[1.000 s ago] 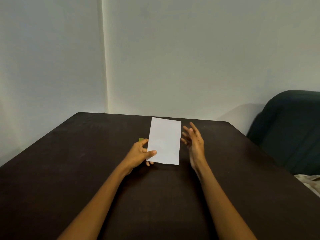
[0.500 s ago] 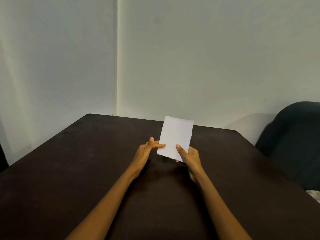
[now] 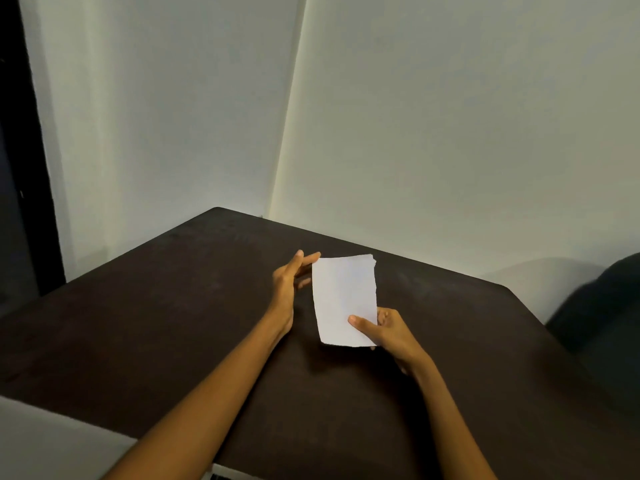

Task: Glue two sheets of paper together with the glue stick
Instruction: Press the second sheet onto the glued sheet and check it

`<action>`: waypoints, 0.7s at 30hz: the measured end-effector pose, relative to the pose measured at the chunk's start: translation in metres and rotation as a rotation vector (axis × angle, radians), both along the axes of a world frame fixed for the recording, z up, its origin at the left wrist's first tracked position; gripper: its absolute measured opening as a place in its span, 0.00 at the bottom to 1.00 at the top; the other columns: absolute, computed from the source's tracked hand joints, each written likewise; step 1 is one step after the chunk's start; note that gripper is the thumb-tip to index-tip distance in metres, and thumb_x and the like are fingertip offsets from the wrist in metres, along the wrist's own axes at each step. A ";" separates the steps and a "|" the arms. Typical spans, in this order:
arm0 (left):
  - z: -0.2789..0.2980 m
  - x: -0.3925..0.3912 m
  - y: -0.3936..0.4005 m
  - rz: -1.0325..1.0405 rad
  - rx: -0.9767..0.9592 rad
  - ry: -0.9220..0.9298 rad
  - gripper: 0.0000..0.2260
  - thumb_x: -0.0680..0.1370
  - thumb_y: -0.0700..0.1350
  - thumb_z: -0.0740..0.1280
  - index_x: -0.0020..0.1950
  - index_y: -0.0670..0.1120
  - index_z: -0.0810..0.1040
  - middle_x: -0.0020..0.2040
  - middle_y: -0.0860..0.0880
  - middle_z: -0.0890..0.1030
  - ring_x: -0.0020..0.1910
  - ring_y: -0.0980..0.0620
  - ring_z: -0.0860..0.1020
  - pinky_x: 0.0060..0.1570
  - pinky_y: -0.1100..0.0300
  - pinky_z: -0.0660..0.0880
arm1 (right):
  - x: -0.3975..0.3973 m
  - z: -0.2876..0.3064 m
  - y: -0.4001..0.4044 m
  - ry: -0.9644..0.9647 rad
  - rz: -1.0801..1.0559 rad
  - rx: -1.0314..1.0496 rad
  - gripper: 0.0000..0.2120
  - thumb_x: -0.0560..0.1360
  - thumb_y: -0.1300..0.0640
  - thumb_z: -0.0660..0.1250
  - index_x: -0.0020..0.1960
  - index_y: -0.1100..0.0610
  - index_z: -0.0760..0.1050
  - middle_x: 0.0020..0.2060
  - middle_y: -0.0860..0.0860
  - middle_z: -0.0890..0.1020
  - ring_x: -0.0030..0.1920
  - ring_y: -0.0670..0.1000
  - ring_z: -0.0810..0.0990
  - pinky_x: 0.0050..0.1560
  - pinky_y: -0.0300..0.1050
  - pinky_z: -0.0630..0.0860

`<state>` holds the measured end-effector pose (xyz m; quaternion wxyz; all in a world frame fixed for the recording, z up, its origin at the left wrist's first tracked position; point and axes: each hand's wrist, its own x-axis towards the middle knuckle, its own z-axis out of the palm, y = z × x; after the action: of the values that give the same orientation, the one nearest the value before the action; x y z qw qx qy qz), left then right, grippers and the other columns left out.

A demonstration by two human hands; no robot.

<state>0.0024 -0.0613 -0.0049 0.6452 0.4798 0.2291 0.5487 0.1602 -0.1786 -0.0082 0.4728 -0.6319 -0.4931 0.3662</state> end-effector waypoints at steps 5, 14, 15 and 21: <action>-0.001 0.001 0.001 0.032 -0.052 0.114 0.18 0.72 0.45 0.72 0.59 0.48 0.71 0.46 0.53 0.82 0.45 0.57 0.81 0.42 0.66 0.76 | -0.003 -0.001 -0.001 -0.004 -0.009 0.028 0.07 0.72 0.50 0.71 0.46 0.53 0.80 0.38 0.46 0.86 0.33 0.45 0.82 0.30 0.35 0.76; -0.007 0.014 -0.017 -0.203 0.204 0.461 0.22 0.71 0.40 0.73 0.58 0.54 0.68 0.52 0.46 0.81 0.43 0.53 0.83 0.33 0.65 0.79 | -0.002 -0.003 0.005 0.015 -0.252 0.191 0.08 0.69 0.50 0.74 0.42 0.44 0.74 0.35 0.38 0.84 0.36 0.38 0.83 0.29 0.30 0.75; -0.007 0.014 -0.018 -0.223 0.212 0.459 0.21 0.71 0.40 0.73 0.57 0.54 0.68 0.53 0.45 0.81 0.44 0.52 0.83 0.34 0.64 0.79 | 0.001 -0.004 0.006 0.035 -0.294 0.221 0.06 0.70 0.49 0.73 0.42 0.45 0.76 0.38 0.43 0.85 0.37 0.41 0.84 0.30 0.32 0.77; -0.007 0.016 -0.017 -0.204 0.179 0.462 0.20 0.71 0.40 0.73 0.57 0.53 0.68 0.54 0.45 0.82 0.43 0.54 0.83 0.32 0.65 0.79 | 0.005 -0.005 0.010 0.130 -0.327 0.253 0.09 0.74 0.48 0.67 0.51 0.51 0.77 0.41 0.47 0.85 0.38 0.47 0.85 0.32 0.36 0.78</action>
<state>0.0183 -0.0784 -0.0123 0.5826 0.6681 0.2713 0.3750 0.1649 -0.1687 -0.0128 0.6321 -0.6143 -0.3945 0.2596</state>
